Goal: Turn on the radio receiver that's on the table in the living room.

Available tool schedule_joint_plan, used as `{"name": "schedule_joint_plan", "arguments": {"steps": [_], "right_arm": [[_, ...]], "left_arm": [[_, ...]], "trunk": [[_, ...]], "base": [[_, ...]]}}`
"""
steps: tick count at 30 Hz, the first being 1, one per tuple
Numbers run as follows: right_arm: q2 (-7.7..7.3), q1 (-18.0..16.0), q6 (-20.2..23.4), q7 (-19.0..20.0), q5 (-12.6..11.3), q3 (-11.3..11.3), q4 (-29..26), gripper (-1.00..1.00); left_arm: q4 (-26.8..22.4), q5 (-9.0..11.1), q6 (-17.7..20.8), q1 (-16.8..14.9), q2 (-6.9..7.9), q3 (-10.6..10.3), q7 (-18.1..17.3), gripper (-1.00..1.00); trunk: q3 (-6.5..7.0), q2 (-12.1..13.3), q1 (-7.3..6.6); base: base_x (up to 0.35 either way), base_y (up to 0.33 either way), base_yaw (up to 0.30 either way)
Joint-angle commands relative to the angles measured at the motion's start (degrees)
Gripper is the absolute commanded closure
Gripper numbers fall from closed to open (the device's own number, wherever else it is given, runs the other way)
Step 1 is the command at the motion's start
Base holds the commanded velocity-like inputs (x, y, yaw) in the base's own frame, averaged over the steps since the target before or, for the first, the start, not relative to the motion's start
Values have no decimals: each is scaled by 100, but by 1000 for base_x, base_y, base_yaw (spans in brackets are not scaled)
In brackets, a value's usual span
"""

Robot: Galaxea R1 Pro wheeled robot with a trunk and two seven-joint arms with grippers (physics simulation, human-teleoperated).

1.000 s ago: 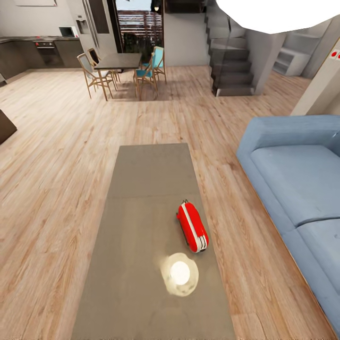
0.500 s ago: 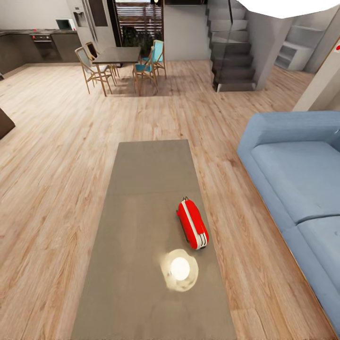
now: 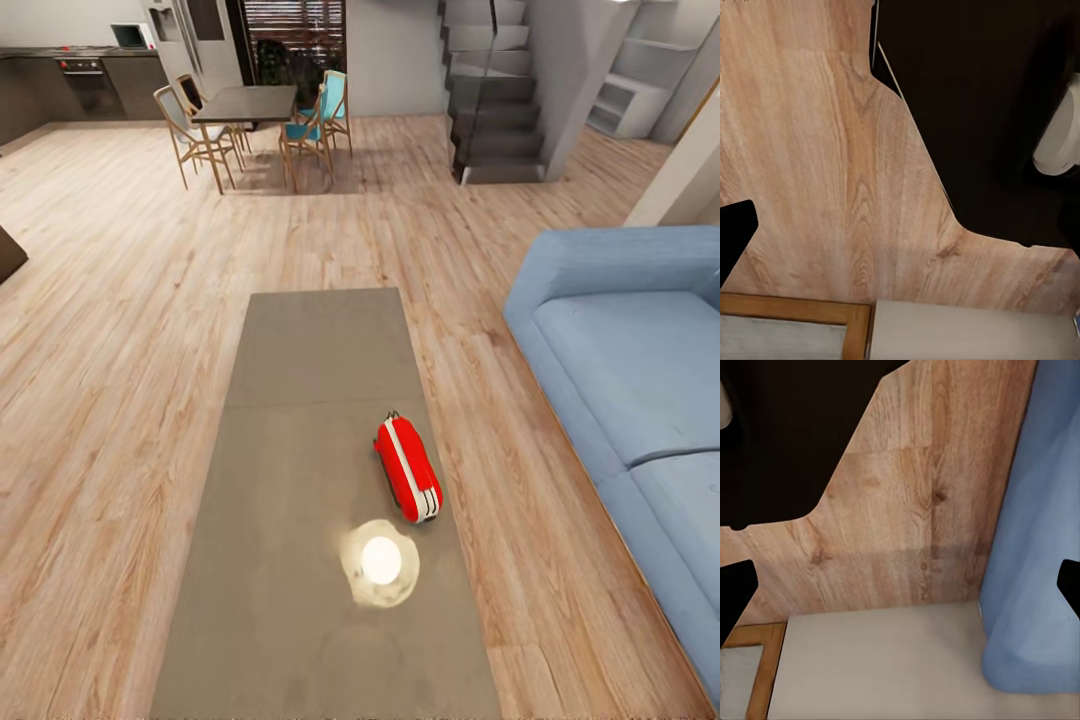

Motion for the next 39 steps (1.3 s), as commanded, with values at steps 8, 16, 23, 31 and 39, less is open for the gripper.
{"name": "schedule_joint_plan", "arguments": {"steps": [8,16,23,31,39], "right_arm": [[-4,0,0,0,-4,0,0,-100],[-5,1,0,0,-5,0,0,-100],[-5,2,0,0,-2,0,-4,-100],[-17,-2,22,0,4,0,-168,-100],[-221,0,109,17,26,-4,-738,-100]], "left_arm": [[-19,7,-5,1,-2,4,2,-100],[-26,9,-6,1,-2,0,2,-100],[-88,10,-6,-1,7,-4,2,-100],[-656,-3,29,-1,36,-9,0,-100],[-1482,-35,136,-1,43,-11,-37,-100]], "trunk": [[-74,0,0],[-148,0,0],[-213,0,0],[-286,0,0],[-360,0,0]], "base": [[0,0,0],[0,0,0],[0,0,0],[0,0,0],[0,0,0]]}}
